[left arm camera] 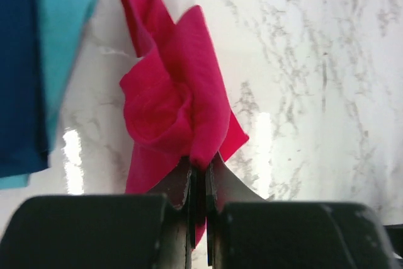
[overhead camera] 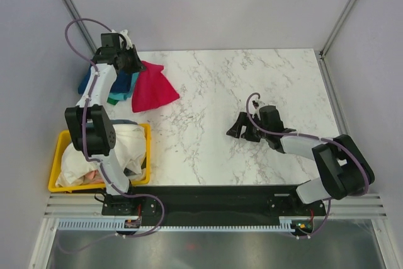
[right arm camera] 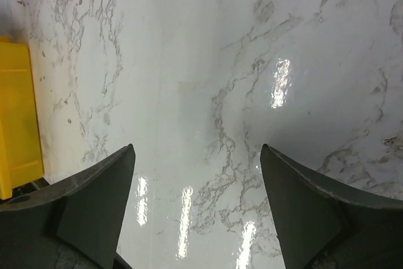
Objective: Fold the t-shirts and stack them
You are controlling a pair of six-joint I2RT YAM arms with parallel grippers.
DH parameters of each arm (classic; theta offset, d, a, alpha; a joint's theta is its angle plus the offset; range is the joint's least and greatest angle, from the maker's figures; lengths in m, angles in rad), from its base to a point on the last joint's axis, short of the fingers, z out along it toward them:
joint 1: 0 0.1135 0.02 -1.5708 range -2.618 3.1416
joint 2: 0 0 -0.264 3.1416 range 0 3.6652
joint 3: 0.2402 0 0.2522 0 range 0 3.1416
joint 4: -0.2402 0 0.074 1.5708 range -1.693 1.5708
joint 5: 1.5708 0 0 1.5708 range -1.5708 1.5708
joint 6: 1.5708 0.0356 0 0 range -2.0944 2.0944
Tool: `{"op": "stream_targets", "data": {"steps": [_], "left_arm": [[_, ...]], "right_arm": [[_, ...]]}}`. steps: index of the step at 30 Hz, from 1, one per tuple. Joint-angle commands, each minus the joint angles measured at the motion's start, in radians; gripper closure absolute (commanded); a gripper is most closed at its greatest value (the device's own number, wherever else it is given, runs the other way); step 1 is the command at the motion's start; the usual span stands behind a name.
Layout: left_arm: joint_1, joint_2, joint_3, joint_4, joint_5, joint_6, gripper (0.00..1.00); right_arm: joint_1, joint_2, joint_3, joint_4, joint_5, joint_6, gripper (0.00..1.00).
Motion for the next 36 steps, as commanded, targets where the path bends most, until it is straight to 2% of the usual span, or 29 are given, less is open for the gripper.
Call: {"op": "stream_targets", "data": {"steps": [1,5,9,23,36], "left_arm": [[0.005,-0.064,0.083,-0.087,-0.109,0.165,0.98],[0.008,-0.058,0.157,-0.107,-0.189,0.237,0.98],[0.02,-0.07,0.21,-0.113,-0.227,0.308,0.98],[0.057,-0.067,0.359,-0.112,-0.207,0.394,0.98],[0.069,-0.113,0.362,-0.112,-0.178,0.426,0.98]], "right_arm": [[-0.003,-0.028,-0.014,0.123,0.04,-0.02,0.11],[-0.003,0.053,0.031,0.096,-0.02,-0.043,0.12],[-0.003,0.059,0.037,0.096,-0.032,-0.049,0.12],[-0.003,0.082,0.052,0.09,-0.074,-0.061,0.12],[-0.002,0.093,0.054,0.088,-0.084,-0.061,0.12]]}}
